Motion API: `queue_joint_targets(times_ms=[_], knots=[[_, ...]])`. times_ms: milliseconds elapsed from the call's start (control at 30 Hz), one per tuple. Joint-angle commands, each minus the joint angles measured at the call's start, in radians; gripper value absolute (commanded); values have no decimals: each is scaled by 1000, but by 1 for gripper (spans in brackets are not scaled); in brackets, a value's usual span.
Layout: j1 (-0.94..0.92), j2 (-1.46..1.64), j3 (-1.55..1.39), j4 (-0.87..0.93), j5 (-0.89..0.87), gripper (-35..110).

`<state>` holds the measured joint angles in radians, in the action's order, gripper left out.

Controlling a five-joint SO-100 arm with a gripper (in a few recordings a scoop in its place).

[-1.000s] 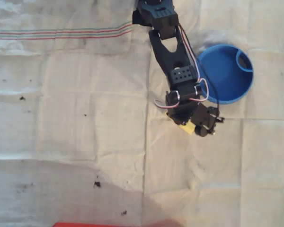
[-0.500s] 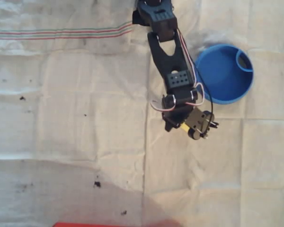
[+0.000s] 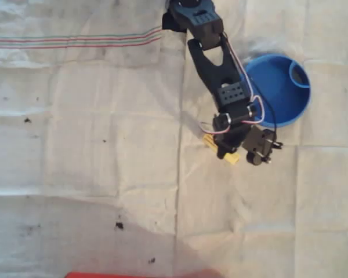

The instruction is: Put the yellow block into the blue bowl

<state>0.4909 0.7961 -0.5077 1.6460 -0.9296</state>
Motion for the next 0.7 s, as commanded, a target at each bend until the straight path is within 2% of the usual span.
queue_joint_targets(times_ms=[0,667], knots=[[2,3,86,-14,-17,21],[-35,-32,75,-57,-2,21]])
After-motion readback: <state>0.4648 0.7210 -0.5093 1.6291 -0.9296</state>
